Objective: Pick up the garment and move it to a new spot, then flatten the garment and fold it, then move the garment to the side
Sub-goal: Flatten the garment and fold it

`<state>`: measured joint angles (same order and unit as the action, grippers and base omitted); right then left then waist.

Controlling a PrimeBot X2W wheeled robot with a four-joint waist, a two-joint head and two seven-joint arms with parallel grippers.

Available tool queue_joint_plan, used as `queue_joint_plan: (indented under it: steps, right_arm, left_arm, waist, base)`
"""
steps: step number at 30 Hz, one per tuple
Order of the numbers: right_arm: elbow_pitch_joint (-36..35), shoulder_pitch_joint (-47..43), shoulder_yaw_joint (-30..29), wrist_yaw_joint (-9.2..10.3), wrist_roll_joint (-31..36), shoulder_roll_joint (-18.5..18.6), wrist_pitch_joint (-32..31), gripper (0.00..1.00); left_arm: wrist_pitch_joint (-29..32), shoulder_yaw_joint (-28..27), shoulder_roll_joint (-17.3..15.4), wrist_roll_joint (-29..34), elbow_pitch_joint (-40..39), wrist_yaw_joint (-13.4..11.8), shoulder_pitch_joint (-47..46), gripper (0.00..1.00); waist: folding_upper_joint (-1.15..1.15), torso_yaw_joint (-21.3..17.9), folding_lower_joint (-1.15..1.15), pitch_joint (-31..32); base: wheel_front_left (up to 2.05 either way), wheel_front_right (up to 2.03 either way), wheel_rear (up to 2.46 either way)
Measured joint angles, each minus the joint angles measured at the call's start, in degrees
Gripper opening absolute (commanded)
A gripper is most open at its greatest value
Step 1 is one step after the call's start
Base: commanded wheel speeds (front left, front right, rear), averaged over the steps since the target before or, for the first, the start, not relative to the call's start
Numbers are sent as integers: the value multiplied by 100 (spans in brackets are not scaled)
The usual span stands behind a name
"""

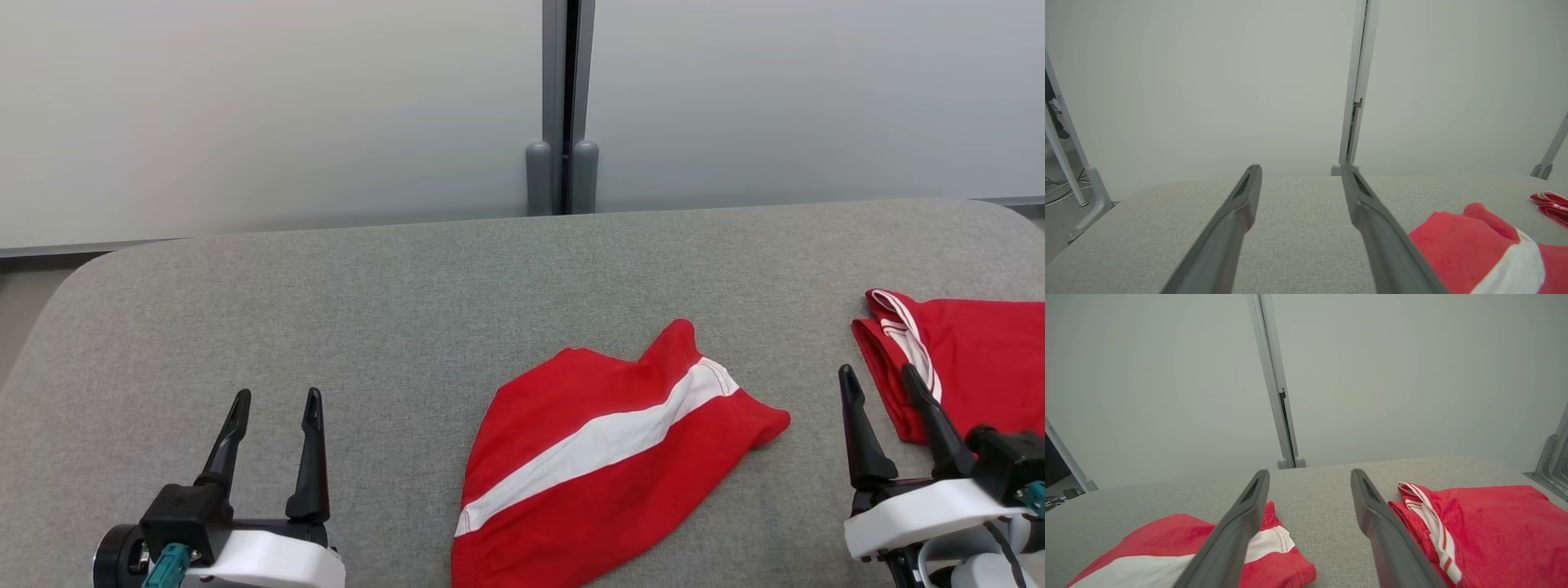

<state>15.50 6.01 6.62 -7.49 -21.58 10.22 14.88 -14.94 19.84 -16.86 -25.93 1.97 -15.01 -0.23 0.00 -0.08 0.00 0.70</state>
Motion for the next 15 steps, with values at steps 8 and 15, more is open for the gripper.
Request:
queue_joint_plan:
  steps: [8, 15]
  right_arm:
    - [-12, 35, 34, 0, 2, 12, 0, 100]
    - [60, 216, 261, 0, -55, 122, -188, 100]
  left_arm:
    - [-4, -245, 238, 213, 135, 300, 20, 100]
    - [58, -271, 323, 83, 233, 557, 31, 100]
  waist:
    - [0, -32, 0, -29]
    - [0, -27, 0, -101]
  base:
    - [0, 0, 0]
    - [0, 0, 0]
